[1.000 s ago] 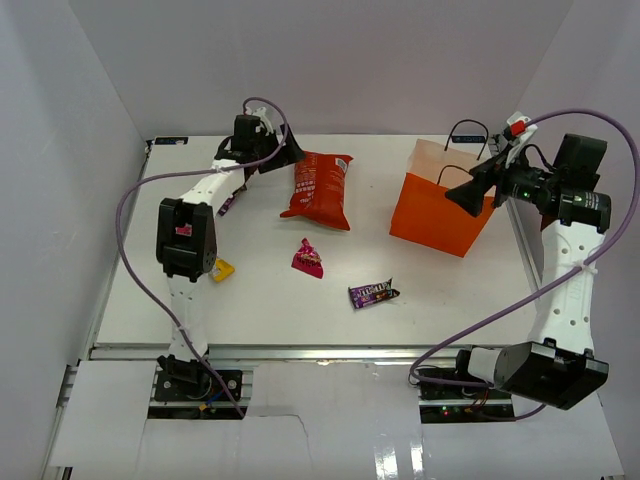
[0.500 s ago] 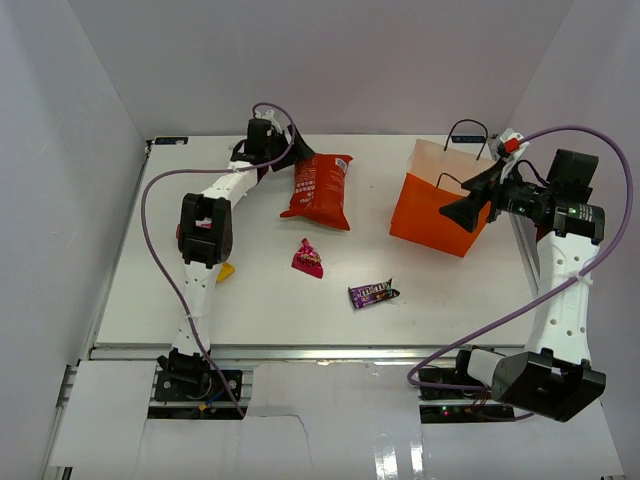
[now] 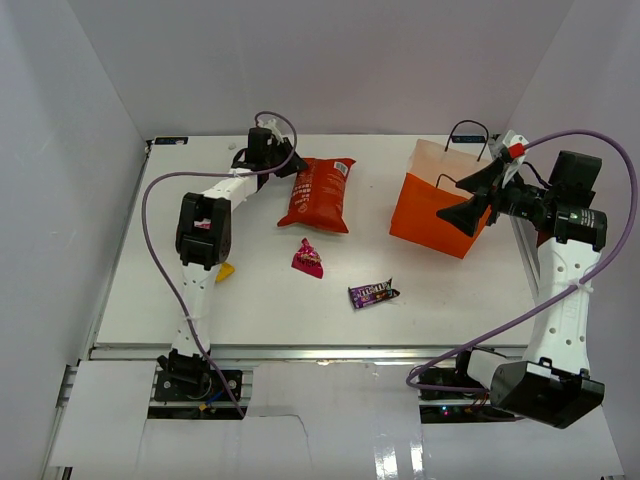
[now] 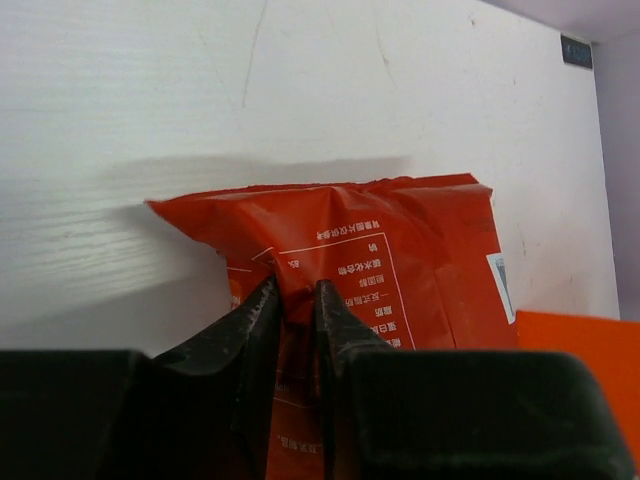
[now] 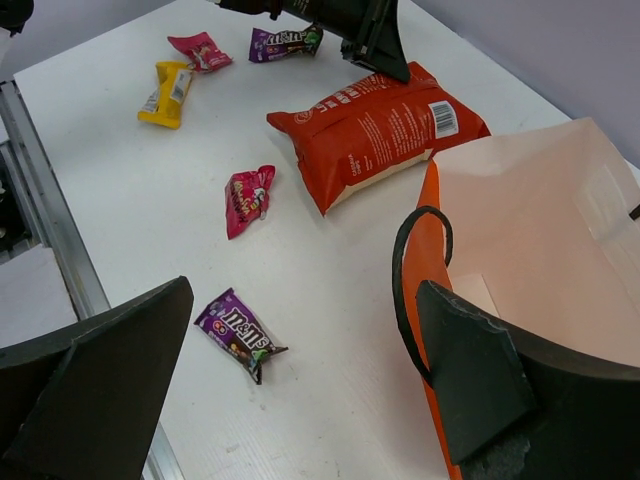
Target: Place the snacks into the paper bag
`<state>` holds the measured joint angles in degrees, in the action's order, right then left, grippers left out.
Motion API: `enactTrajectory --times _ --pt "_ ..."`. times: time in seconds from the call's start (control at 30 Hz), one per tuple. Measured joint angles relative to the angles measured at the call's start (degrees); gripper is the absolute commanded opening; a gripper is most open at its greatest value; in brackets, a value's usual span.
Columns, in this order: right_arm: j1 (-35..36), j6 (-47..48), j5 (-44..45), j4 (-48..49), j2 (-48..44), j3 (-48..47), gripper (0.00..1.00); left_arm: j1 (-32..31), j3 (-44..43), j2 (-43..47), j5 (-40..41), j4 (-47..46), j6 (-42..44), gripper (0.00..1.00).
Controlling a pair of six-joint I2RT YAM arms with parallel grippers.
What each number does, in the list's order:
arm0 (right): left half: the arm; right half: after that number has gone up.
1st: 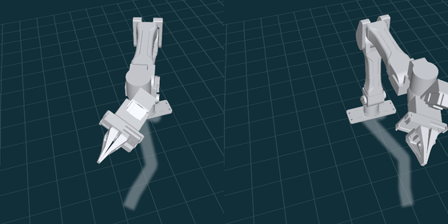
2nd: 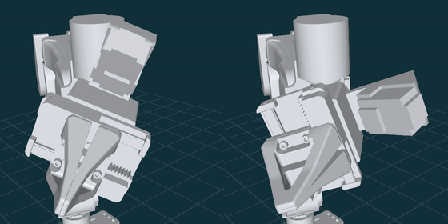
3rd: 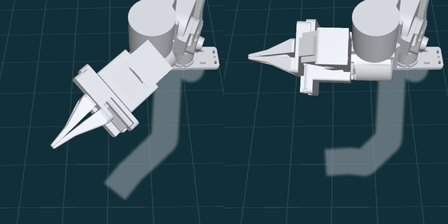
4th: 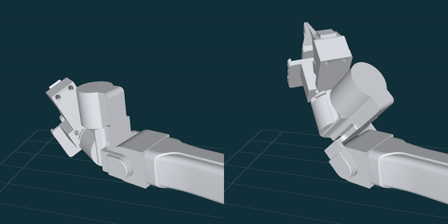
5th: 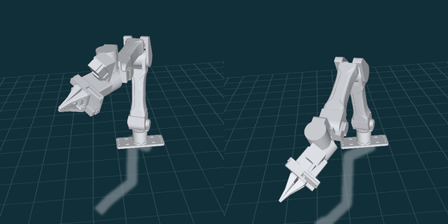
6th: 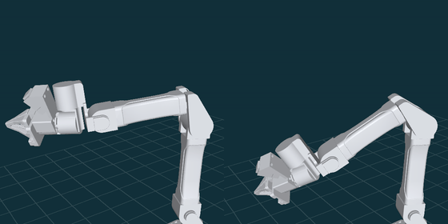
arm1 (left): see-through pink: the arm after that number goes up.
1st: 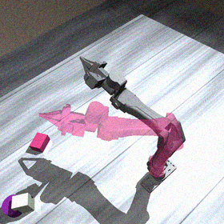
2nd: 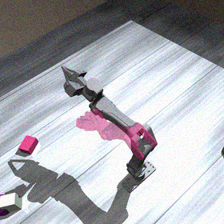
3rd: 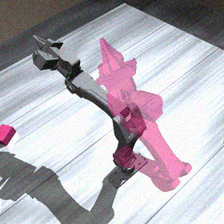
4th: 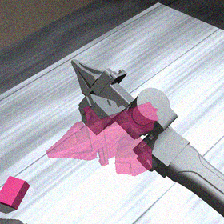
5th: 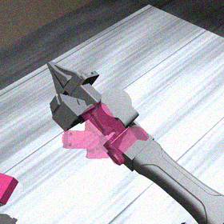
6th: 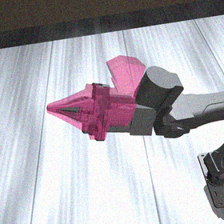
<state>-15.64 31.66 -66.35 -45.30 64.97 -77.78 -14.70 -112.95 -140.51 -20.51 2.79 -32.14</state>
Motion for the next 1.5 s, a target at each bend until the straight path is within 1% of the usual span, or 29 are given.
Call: enactTrajectory --times 0.03,0.17,0.2,0.27,0.33,0.37,0.43,0.53,0.63,0.7,0.73,0.77,0.8,0.87,0.97,1.07,1.23,1.4,1.5 --pt "0.0 0.0 -0.28 0.0 0.0 0.0 0.98 -0.02 0.96 0.46 -0.35 -0.48 0.11 0.21" --pt "0.0 -0.02 -1.42 0.0 0.0 -0.11 0.98 -0.04 5.42 3.1 -2.93 -2.49 1.33 0.09" --pt "0.02 -0.02 -1.68 0.0 0.0 -0.2 0.98 -0.04 6.56 3.85 -3.41 -3.19 1.49 0.08" --pt "0.7 0.42 -2.34 -0.92 0.15 -1.38 0.98 -0.04 10.75 6.6 -4.63 -5.25 2.8 0.0" --pt "2.4 1.6 -2.49 -2.89 0.61 -3.58 0.98 -0.04 13.68 9.22 -5.53 -5.99 4.33 0.0" --pt "4.55 2.14 -1.84 -3.48 0.96 -5.27 0.98 -0.04 14.78 10.64 -6.12 -6.16 5.51 0.0" --pt "11.1 2.47 0.46 -3.41 1.2 -7.43 0.98 -0.04 16.35 13.53 -7.32 -6.78 7.98 0.0" --pt "20.37 1.31 4.07 -2.49 1.57 -7.65 0.94 -0.04 20.24 19.61 -8.68 -8.74 11.34 0.0" --pt "25.57 -0.44 9.38 -0.9 3.91 -7.74 0.94 -0.04 26.75 27.98 -10.21 -12.52 14.03 0.0" --pt "29.92 -2.47 14.58 0.83 6.36 -7.82 0.96 -0.04 30.86 32.89 -10.93 -15.32 15.54 0.0" --pt "32.24 -3.69 17.66 1.84 7.65 -7.96 0.98 -0.04 33.16 35.63 -11.63 -16.98 16.39 0.0" --pt "34.82 -5.03 20.61 2.93 9.31 -8.39 0.96 -0.02 35.28 38.27 -12.28 -18.08 17.05 0.0" --pt "37.03 -6.21 23.17 3.98 11.02 -9.07 0.91 0.02 37.51 40.81 -13.03 -19.39 17.79 0.0" --pt "41.03 -8.83 28.2 5.64 14.73 -11.43 0.9 0.09 42.25 45.68 -14.95 -21.66 19.15 0.0" --pt "44.26 -10.51 31.19 8.5 19.85 -15.52 0.9 0.09 50.36 53.0 -18.23 -23.98 21.22 0.0" --pt "44.92 -9.92 30.82 9.94 23.65 -18.91 0.9 0.07 57.44 59.54 -21.11 -24.35 22.99 0.0" --pt "44.96 -8.85 25.14 9.86 31.5 -27.3 0.9 0.0 64.81 68.96 -23.89 -24.26 23.93 0.0" --pt "46.25 -10.69 19.54 9.44 34.16 -25.42 0.9 0.0 68.67 76.72 -24.85 -25.14 23.93 0.0" --pt "48.5 -12.13 17.25 9.44 34.69 -24.65 0.91 0.0 69.83 78.62 -25.22 -25.4 23.76 0.0"
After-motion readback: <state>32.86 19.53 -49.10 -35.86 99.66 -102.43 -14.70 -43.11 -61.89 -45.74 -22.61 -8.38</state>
